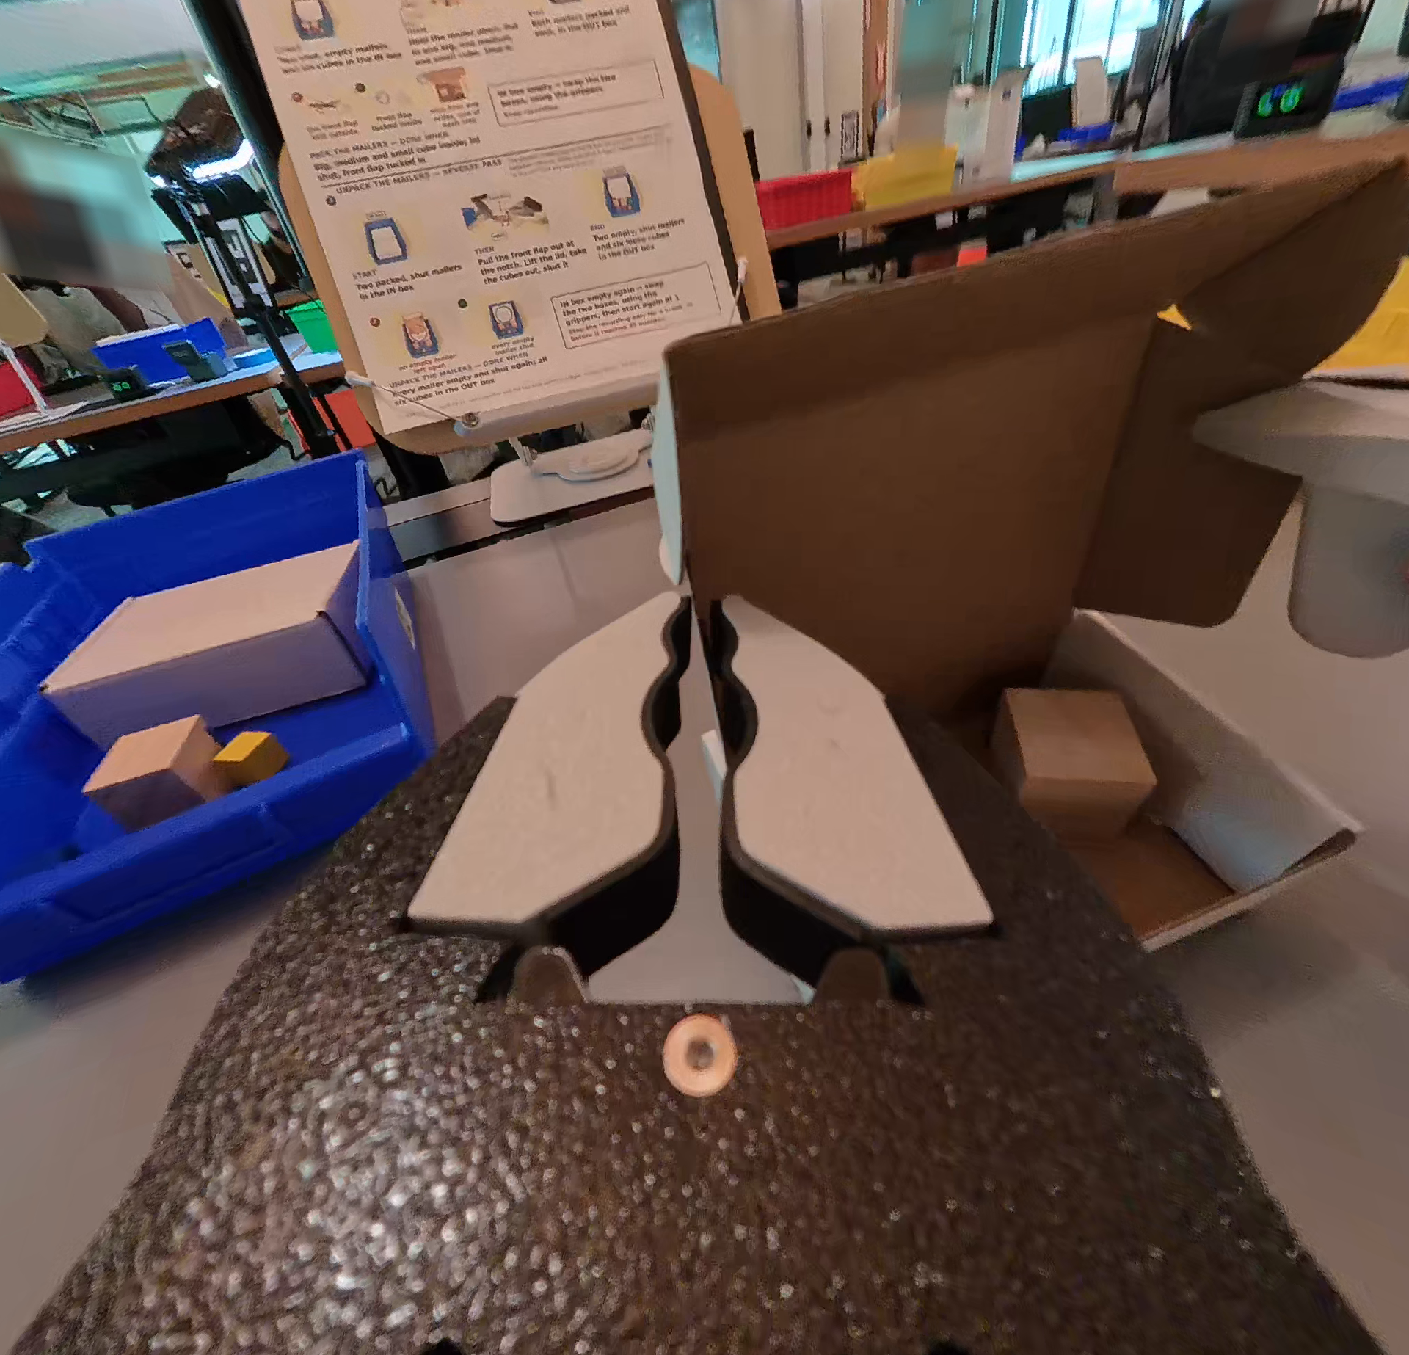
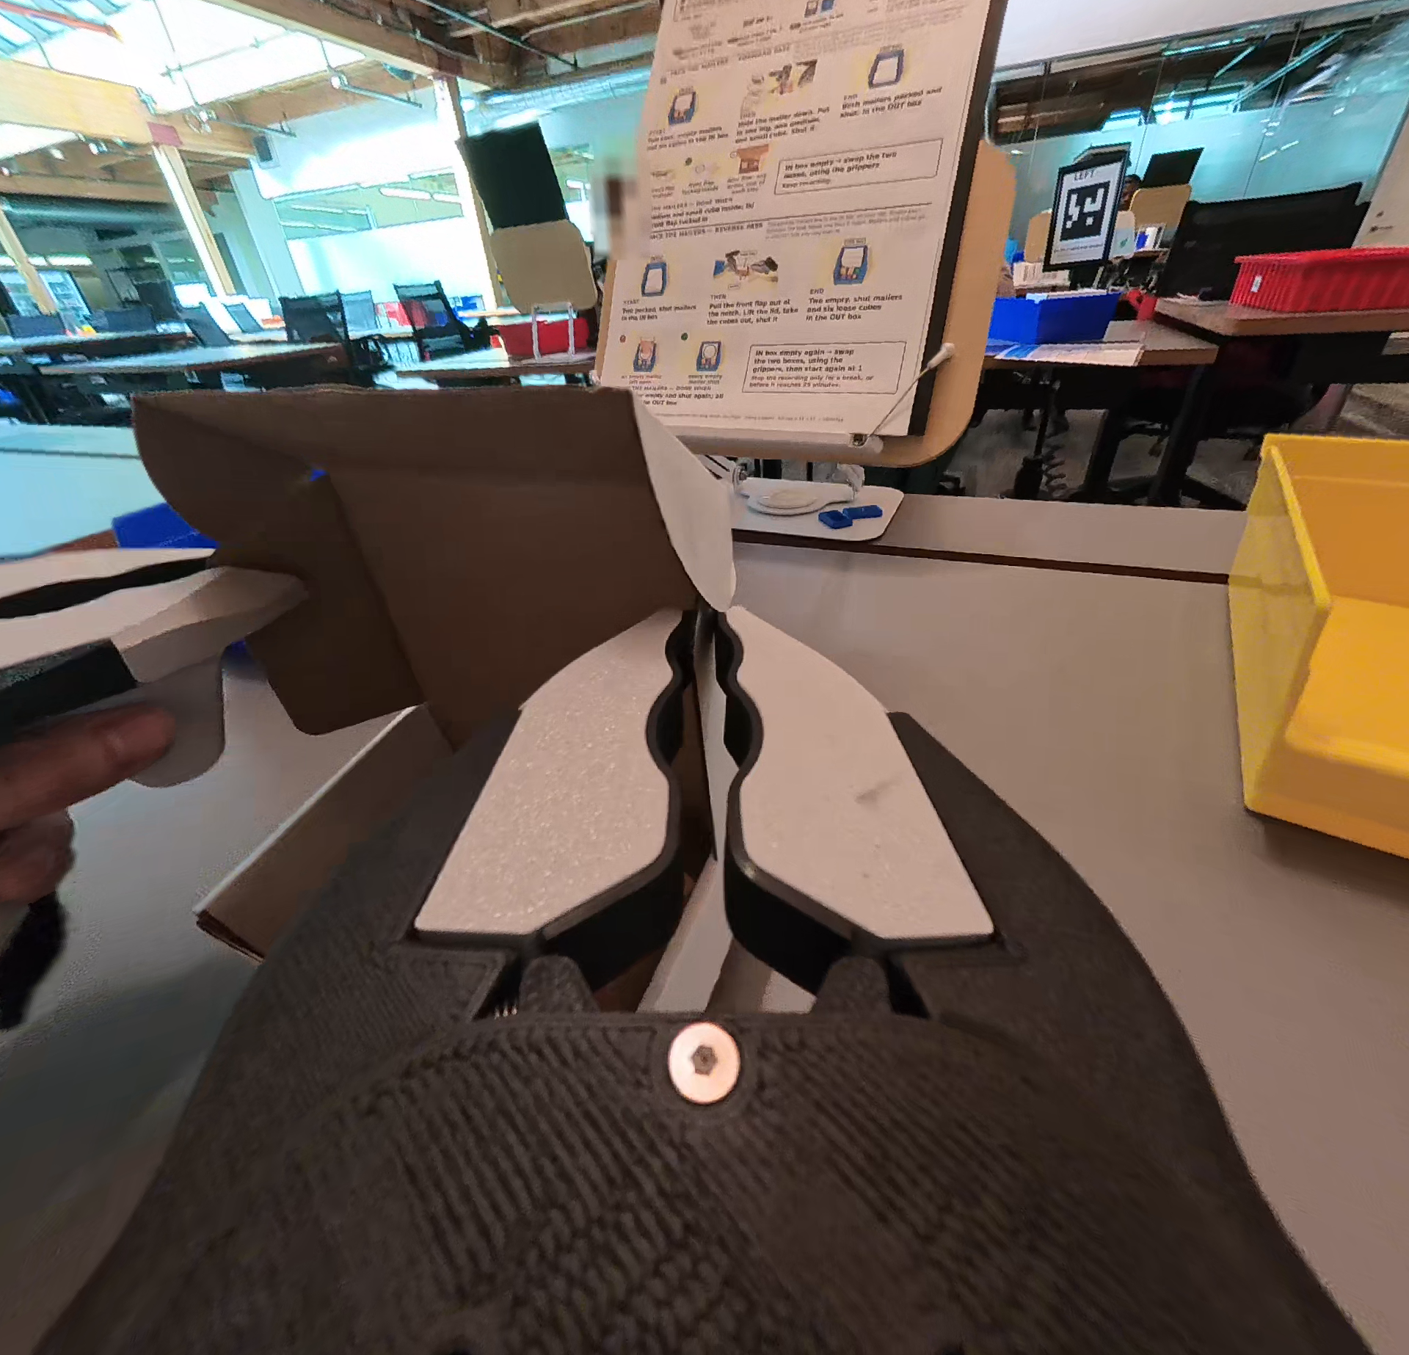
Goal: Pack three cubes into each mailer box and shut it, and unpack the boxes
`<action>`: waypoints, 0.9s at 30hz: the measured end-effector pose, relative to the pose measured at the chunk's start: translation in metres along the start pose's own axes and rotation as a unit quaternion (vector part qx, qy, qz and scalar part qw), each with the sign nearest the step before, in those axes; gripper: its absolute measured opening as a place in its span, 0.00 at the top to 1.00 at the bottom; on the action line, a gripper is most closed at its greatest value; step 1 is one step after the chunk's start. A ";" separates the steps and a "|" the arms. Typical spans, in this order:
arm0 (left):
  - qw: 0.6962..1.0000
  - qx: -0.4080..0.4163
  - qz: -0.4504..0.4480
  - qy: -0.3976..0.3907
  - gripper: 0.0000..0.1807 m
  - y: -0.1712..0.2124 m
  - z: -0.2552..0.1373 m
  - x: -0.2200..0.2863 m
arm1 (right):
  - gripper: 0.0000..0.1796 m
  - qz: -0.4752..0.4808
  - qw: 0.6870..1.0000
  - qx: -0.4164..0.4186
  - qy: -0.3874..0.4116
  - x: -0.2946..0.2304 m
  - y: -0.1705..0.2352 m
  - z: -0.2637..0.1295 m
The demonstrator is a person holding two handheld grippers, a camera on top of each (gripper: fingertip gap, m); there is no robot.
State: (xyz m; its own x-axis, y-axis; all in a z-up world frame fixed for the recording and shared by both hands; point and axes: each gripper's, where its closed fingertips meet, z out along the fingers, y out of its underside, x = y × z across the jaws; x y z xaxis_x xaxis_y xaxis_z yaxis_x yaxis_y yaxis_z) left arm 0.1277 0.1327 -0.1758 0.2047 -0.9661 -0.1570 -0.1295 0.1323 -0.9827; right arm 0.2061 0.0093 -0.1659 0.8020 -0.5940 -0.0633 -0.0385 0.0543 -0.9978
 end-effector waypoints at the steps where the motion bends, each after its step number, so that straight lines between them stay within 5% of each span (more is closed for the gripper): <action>1: 1.000 -0.013 0.010 0.003 0.97 -0.001 -0.002 0.001 | 0.97 -0.008 1.000 -0.007 0.001 -0.002 -0.001 -0.001; 8: 0.998 -0.044 0.043 -0.007 0.92 -0.004 -0.012 0.007 | 0.90 -0.067 0.997 -0.024 0.034 -0.008 -0.006 -0.007; 10: 0.998 -0.046 0.038 0.004 1.00 -0.002 -0.009 0.009 | 0.93 -0.069 0.997 -0.026 0.028 -0.009 -0.006 -0.006; 27: 0.996 -0.081 0.046 0.000 0.95 -0.002 0.003 0.005 | 0.93 -0.065 0.993 -0.085 0.042 0.001 0.002 -0.012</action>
State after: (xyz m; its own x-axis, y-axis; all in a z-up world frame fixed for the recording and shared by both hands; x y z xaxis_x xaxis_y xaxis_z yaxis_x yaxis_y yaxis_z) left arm 0.1322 0.1279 -0.1751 0.1846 -0.9519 -0.2447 -0.3027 0.1818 -0.9356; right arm 0.2000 -0.0008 -0.1684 0.7543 -0.6526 0.0713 -0.0438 -0.1583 -0.9864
